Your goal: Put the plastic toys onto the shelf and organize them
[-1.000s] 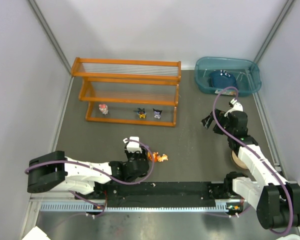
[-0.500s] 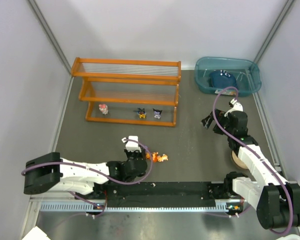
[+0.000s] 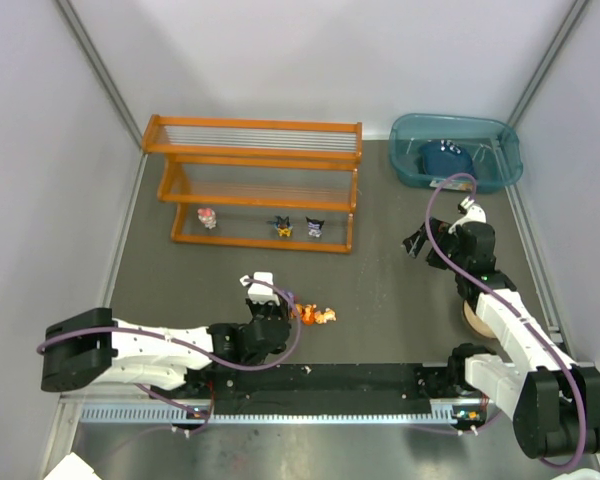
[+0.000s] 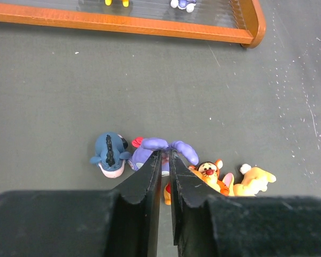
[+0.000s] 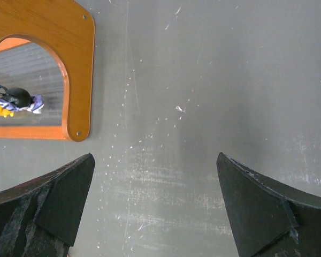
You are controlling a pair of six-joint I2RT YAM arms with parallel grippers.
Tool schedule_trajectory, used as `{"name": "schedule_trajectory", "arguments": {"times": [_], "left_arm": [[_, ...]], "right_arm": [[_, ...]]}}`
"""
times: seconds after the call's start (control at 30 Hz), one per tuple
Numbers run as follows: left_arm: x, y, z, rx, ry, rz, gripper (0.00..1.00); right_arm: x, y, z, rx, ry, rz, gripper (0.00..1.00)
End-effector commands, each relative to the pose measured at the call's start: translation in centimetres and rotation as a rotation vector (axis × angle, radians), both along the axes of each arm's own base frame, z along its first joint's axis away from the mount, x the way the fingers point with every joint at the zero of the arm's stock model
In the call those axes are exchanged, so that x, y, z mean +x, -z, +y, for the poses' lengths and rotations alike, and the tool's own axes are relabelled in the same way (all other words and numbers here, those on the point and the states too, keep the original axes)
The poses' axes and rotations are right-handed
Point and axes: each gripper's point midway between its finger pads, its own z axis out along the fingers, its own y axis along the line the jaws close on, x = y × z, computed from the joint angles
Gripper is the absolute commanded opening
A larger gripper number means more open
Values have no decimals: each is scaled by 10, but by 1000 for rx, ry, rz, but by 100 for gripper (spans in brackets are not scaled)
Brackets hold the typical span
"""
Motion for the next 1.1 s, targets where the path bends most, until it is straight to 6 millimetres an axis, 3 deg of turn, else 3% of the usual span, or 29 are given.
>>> {"name": "schedule_trajectory", "arguments": {"times": [0.0,0.47,1.07], "left_arm": [[-2,0,-6,-29,20,3,20],[-1,19,-9,17,-3,37,26],[-6,16,-11,-24,30,50,34]], "right_arm": [[5,-10,5,0,-24,-47,99],[5,-10,4,-4,-23,-46,99],[5,-6,4,-4,-19,-35,99]]}}
